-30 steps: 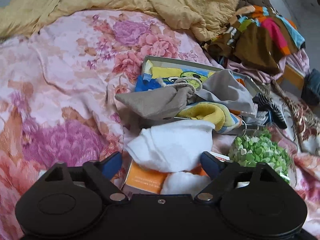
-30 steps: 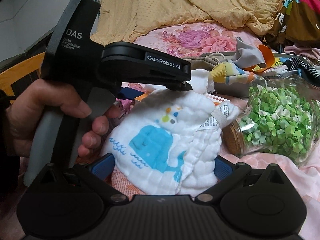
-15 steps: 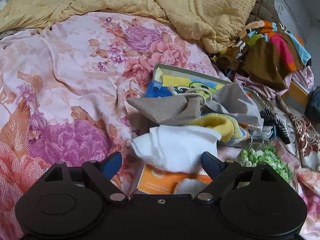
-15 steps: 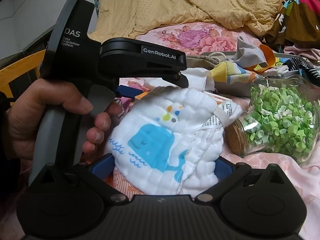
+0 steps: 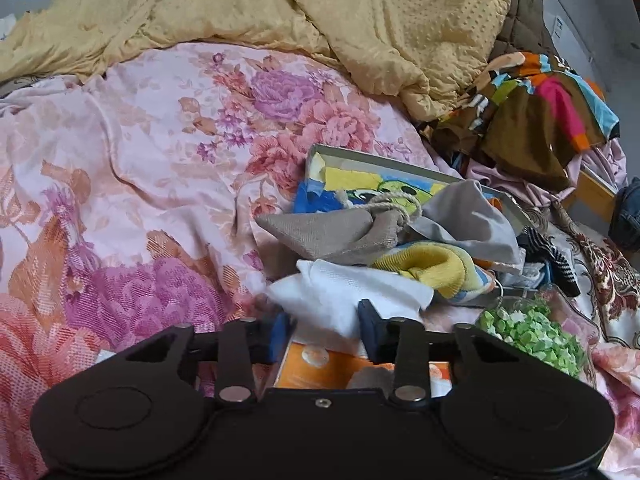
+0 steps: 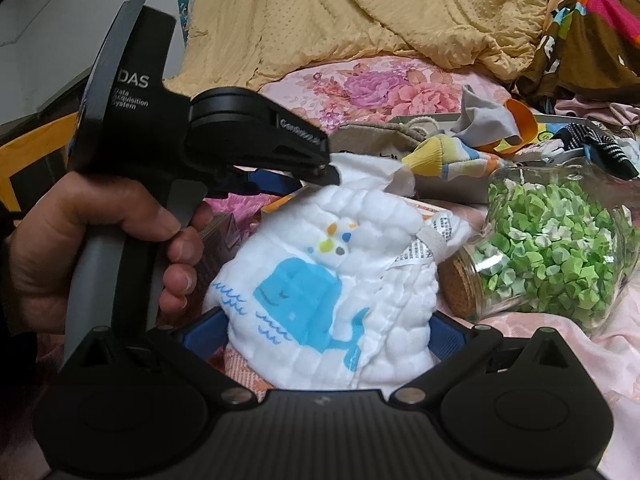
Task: Organize soft objects
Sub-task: 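Grasp the white cloth with the left tool while the right tool grasps the whale bib, then lift and carry the white cloth and whale bib over the frog-painted tray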
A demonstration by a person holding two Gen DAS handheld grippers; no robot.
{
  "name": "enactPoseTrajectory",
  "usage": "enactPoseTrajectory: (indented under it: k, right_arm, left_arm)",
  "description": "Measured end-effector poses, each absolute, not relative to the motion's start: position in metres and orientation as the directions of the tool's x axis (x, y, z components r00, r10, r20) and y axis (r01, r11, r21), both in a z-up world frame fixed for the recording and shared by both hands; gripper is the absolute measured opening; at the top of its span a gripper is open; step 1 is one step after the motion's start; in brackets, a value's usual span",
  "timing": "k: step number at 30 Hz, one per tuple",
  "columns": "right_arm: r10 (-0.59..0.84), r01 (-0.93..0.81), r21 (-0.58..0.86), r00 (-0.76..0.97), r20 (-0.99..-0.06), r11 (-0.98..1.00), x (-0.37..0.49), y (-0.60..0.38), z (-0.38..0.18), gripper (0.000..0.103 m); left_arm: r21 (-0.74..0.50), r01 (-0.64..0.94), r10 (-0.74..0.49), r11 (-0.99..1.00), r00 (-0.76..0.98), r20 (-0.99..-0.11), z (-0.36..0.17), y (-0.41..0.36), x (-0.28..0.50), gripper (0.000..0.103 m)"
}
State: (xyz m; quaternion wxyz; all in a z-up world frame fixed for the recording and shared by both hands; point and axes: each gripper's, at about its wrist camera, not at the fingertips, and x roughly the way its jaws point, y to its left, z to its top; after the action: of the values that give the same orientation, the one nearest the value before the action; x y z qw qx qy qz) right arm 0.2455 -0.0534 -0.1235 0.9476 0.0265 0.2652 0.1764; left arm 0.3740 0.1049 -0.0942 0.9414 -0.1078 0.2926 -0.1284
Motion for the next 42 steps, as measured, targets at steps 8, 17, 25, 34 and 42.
enactPoseTrajectory:
  k: [8,17,25,34,42]
  right_arm:
    - [0.364,-0.308,0.194,0.808,-0.463,0.931,0.246,-0.061,-0.121,0.099]
    - [0.363,-0.294,0.217,0.812,-0.456,0.931,0.245,-0.065,-0.121,0.086]
    - [0.354,-0.293,0.203,0.825,-0.44,0.934,0.241,-0.066,-0.118,0.052]
    - [0.365,-0.317,0.183,0.838,-0.406,0.931,0.236,-0.076,-0.112,0.026]
    - [0.356,-0.341,0.107,0.858,-0.37,0.934,0.225,-0.076,-0.105,0.021]
  left_arm:
    - [-0.257,0.157,-0.271,0.954,0.819,-0.506,-0.093,0.106,0.371,0.02]
    - [-0.265,0.115,-0.235,0.957,0.844,-0.483,-0.089,0.112,0.366,0.005]
    - [-0.22,0.154,-0.24,0.963,0.861,-0.449,-0.081,0.103,0.356,0.003]
    - [-0.101,0.188,-0.213,0.977,0.889,-0.405,-0.065,0.081,0.332,0.003]
    - [-0.112,0.191,-0.22,0.975,0.891,-0.396,-0.059,0.078,0.324,0.003]
